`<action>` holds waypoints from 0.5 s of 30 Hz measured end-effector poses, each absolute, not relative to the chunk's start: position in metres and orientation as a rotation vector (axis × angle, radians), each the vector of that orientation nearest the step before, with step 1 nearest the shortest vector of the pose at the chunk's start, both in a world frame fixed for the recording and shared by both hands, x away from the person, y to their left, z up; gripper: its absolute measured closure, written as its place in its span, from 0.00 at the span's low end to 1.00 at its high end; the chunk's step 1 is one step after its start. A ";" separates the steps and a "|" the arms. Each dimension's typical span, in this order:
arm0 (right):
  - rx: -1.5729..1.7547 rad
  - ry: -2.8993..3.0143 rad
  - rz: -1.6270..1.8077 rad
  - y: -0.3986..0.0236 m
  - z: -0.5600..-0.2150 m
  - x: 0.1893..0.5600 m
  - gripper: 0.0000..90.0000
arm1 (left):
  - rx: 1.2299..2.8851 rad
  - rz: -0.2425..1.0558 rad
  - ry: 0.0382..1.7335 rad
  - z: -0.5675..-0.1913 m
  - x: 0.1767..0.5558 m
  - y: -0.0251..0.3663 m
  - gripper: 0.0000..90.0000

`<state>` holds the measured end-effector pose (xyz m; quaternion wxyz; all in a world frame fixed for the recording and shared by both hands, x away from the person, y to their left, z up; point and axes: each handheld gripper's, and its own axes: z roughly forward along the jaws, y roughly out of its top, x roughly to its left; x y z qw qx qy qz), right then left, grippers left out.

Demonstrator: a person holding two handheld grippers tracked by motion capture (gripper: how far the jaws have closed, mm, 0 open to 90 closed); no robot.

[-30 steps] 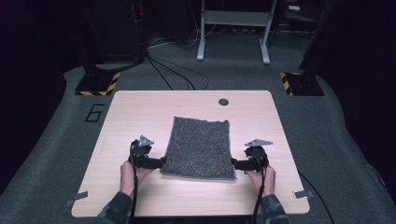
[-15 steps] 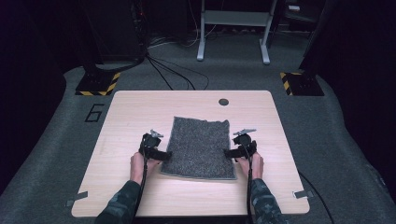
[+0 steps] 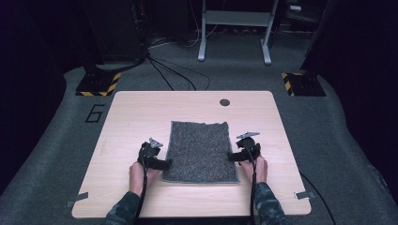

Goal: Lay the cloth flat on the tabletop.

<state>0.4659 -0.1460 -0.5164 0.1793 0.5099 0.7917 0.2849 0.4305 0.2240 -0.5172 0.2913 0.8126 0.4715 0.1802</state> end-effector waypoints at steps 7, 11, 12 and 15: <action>1.429 2.230 0.826 -0.151 -0.518 0.452 0.12 | 2.170 0.476 1.250 -0.518 0.422 0.224 0.17; 1.423 2.231 0.831 -0.153 -0.518 0.450 0.12 | 2.172 0.472 1.250 -0.517 0.420 0.222 0.17; 1.423 2.233 0.827 -0.153 -0.518 0.450 0.12 | 2.181 0.468 1.247 -0.517 0.419 0.221 0.17; 1.420 2.237 0.826 -0.154 -0.518 0.449 0.12 | 2.175 0.469 1.245 -0.517 0.418 0.221 0.16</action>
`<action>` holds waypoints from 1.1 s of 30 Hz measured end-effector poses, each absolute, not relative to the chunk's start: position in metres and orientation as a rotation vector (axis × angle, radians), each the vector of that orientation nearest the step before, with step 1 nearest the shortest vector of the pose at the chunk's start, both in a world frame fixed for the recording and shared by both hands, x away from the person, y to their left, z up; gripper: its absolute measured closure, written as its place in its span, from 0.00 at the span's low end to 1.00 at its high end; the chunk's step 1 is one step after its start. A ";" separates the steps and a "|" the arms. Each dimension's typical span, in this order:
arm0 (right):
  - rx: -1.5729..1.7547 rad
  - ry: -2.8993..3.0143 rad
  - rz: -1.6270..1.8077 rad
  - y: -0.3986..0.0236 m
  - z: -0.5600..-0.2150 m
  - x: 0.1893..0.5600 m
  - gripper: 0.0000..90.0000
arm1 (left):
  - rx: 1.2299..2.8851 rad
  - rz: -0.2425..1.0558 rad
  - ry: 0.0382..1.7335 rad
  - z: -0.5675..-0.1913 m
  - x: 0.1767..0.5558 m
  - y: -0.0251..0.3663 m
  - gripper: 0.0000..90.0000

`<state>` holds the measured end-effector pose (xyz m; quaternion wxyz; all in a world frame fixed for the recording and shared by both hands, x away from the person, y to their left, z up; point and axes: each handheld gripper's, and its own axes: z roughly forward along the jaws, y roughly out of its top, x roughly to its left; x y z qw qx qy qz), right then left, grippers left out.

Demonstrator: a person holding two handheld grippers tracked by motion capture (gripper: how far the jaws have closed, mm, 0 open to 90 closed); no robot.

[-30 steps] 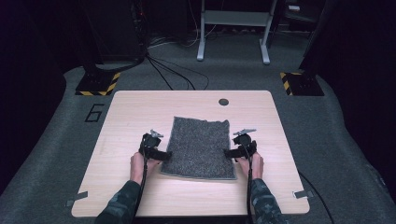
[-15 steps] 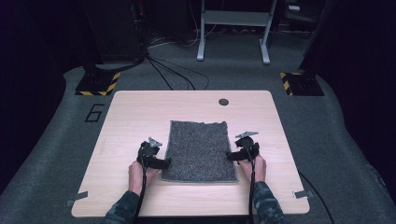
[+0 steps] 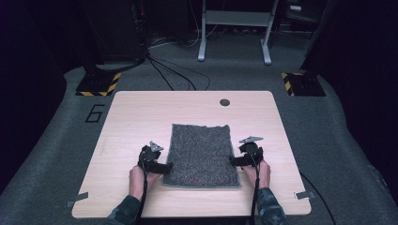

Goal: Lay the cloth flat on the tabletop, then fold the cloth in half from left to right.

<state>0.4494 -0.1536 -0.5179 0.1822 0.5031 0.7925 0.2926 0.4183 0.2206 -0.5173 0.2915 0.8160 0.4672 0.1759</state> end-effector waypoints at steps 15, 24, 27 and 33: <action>1.400 2.249 0.937 -0.145 -0.497 0.433 0.12 | 2.059 0.430 1.287 -0.497 0.418 0.248 0.12; 1.368 2.269 0.975 -0.132 -0.489 0.419 0.13 | 2.022 0.411 1.308 -0.496 0.430 0.247 0.10; 1.327 2.289 0.987 -0.129 -0.486 0.415 0.13 | 2.018 0.397 1.313 -0.494 0.438 0.248 0.09; 1.293 2.320 1.037 -0.113 -0.476 0.406 0.13 | 2.007 0.366 1.314 -0.491 0.454 0.248 0.07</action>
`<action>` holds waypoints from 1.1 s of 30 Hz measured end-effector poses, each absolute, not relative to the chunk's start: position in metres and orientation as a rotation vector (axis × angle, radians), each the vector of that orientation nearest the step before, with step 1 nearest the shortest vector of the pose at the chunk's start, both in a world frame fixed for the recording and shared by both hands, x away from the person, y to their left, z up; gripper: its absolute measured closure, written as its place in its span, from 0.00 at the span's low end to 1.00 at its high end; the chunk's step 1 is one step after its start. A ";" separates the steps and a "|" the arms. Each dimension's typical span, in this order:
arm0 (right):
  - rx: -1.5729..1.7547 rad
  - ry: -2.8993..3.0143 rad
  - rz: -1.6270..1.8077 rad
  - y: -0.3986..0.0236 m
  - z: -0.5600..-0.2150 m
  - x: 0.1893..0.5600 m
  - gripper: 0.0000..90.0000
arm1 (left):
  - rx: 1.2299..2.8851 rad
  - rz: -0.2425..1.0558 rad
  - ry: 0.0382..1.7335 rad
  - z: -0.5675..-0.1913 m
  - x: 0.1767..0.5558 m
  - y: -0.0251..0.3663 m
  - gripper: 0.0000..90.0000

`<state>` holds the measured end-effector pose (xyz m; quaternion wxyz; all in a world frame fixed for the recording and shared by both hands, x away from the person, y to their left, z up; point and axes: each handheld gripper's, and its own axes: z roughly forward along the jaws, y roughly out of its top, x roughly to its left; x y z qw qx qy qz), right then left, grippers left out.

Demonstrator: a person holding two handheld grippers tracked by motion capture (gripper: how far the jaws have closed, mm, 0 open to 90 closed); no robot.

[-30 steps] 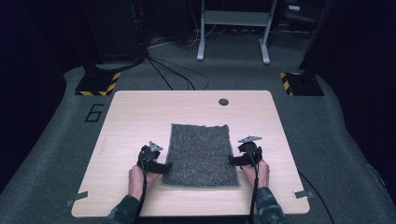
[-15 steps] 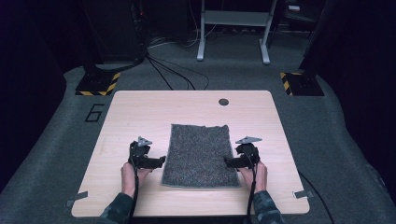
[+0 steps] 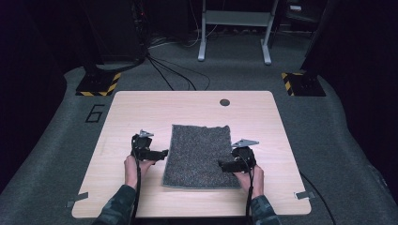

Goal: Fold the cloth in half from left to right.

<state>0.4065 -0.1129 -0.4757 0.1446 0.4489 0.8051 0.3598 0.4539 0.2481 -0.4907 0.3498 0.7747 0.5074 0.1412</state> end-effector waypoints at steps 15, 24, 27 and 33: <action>1.132 2.445 1.074 -0.057 -0.473 0.390 0.13 | 2.040 0.331 1.285 -0.489 0.499 0.233 0.08; 1.042 2.558 1.095 -0.012 -0.478 0.381 0.12 | 2.059 0.301 1.290 -0.495 0.525 0.225 0.09; 0.995 2.568 1.104 0.002 -0.479 0.377 0.12 | 2.056 0.276 1.304 -0.496 0.533 0.224 0.08; 0.922 2.637 1.075 0.031 -0.482 0.368 0.13 | 2.049 0.278 1.307 -0.498 0.545 0.221 0.10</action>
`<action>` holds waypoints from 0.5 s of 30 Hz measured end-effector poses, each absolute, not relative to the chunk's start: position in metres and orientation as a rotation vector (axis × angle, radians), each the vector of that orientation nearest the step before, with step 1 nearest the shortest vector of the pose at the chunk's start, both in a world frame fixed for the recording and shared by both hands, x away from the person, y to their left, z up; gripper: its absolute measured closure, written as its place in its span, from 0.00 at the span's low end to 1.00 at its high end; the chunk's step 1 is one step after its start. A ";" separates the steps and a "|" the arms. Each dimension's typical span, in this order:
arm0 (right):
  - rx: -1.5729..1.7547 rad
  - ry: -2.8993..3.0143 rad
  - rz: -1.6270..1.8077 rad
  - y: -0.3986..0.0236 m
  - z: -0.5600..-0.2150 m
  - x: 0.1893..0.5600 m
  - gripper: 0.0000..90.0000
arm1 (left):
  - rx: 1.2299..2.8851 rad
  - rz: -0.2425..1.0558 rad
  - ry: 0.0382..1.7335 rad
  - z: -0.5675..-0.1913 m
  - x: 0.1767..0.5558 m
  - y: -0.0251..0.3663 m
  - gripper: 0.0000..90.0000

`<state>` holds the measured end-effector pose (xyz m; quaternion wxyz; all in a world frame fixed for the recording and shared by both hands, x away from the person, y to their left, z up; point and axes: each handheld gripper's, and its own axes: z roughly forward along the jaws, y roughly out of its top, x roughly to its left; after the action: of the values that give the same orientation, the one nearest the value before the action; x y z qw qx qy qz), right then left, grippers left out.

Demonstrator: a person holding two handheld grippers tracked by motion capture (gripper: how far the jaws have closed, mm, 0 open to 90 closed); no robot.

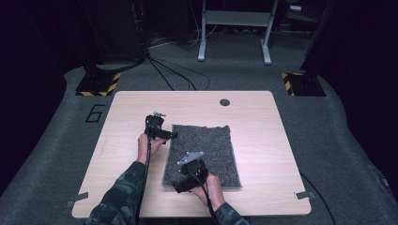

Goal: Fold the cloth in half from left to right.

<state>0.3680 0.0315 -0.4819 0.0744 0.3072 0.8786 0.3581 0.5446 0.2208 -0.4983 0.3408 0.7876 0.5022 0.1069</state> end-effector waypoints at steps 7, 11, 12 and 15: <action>0.808 2.686 1.068 0.064 -0.484 0.360 0.16 | 2.051 0.309 1.311 -0.501 0.555 0.218 0.12; 0.776 2.679 1.062 0.079 -0.486 0.357 0.19 | 2.063 0.303 1.330 -0.504 0.563 0.217 0.17; 0.774 2.668 1.065 0.082 -0.487 0.357 0.22 | 2.062 0.290 1.343 -0.505 0.566 0.217 0.18; 0.764 2.679 1.041 0.089 -0.489 0.356 0.31 | 2.074 0.312 1.338 -0.505 0.570 0.216 0.22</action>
<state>0.3564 0.0888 -0.4885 0.0839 0.2560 0.8976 0.3489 0.5703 0.2159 -0.5050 0.3210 0.7896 0.5093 0.1186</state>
